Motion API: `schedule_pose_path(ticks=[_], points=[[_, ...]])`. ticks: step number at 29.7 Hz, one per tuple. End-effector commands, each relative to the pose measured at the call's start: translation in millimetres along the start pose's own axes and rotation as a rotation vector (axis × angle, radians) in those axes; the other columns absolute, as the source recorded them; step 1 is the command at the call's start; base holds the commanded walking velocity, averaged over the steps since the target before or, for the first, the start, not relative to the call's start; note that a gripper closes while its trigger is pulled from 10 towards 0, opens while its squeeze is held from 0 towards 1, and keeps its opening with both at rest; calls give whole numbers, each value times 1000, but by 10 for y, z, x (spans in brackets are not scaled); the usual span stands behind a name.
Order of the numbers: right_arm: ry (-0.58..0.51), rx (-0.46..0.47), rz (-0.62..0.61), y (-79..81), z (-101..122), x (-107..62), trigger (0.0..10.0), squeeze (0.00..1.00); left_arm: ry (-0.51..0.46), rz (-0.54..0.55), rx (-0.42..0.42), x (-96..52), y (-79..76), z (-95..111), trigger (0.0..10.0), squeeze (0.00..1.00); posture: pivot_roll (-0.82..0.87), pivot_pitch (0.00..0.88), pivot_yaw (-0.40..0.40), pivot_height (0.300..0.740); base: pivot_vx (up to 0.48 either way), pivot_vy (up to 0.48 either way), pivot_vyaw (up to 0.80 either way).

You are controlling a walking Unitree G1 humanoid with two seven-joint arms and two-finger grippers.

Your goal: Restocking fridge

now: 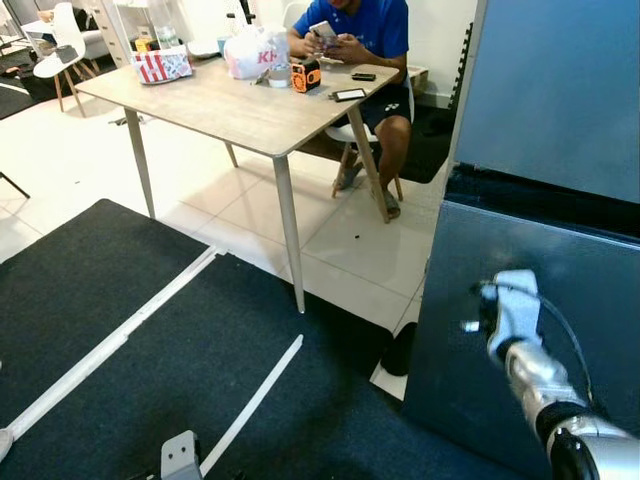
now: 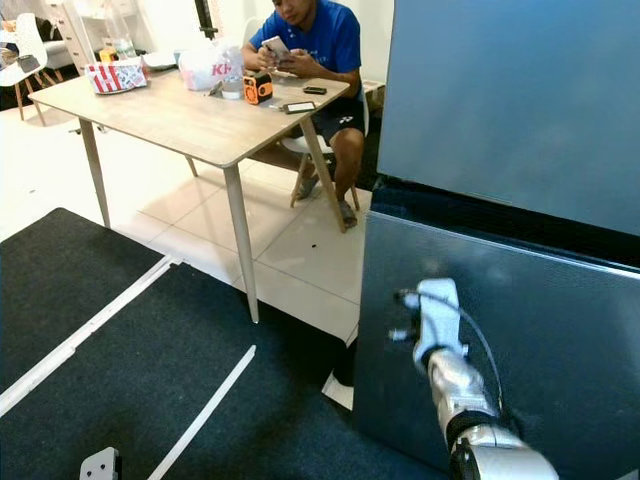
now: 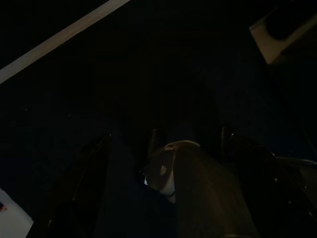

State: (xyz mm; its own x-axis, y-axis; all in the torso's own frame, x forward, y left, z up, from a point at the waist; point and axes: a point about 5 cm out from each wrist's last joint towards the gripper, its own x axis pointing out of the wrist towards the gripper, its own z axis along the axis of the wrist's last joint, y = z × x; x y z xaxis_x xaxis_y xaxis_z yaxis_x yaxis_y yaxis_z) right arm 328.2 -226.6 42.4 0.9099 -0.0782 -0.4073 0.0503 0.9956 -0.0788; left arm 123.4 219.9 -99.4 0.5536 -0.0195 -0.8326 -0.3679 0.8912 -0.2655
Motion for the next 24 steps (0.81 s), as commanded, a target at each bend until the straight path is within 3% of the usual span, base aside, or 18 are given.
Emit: schedule_pose_path(ticks=[1,4,6,8,9,10,11,12,14,15,16,20,24], points=[[-58,30,-6,8,149,30,10000,0,6,12,0,-11,27,-22,10000,0,-51,0,45,740,0,0,0],[-92,23,49,84,268,58,10000,0,3,10,-7,-7,12,-25,10000,0,-48,0,38,740,0,0,0],[-64,-2,98,150,191,49,10000,0,3,9,-9,-4,3,-28,10000,0,-48,0,38,740,0,0,0],[41,-63,175,250,-103,-11,10000,0,3,7,-2,1,-15,-33,10000,0,-51,0,32,740,0,0,0],[143,-122,225,305,-395,-97,10000,0,3,12,13,2,-19,-38,10000,0,-53,0,31,740,0,0,0],[143,-122,225,305,-395,-97,10000,0,3,12,13,2,-19,-38,10000,0,-53,0,31,740,0,0,0],[232,-167,257,335,-643,-189,10000,0,5,17,27,2,-21,-44,10000,0,-51,0,31,740,0,0,0],[232,-167,257,335,-643,-189,10000,0,5,17,27,2,-21,-44,10000,0,-51,0,31,740,0,0,0],[411,-202,288,335,-1160,-446,10000,0,5,34,60,-4,-7,-54,10000,0,-51,0,33,740,0,0,0],[411,-202,288,335,-1160,-446,10000,0,5,34,60,-4,-7,-54,10000,0,-51,0,33,740,0,0,0],[504,-194,281,308,-1423,-614,10000,0,5,48,79,-12,15,-58,10000,0,-52,0,35,740,0,0,0],[598,-147,257,270,-1682,-810,10000,0,-8,84,91,-33,93,-26,10000,0,-51,0,45,740,0,0,0],[678,-167,255,221,-1909,-1014,10000,0,-40,136,144,-79,245,73,10000,0,-38,0,52,740,0,0,0]])
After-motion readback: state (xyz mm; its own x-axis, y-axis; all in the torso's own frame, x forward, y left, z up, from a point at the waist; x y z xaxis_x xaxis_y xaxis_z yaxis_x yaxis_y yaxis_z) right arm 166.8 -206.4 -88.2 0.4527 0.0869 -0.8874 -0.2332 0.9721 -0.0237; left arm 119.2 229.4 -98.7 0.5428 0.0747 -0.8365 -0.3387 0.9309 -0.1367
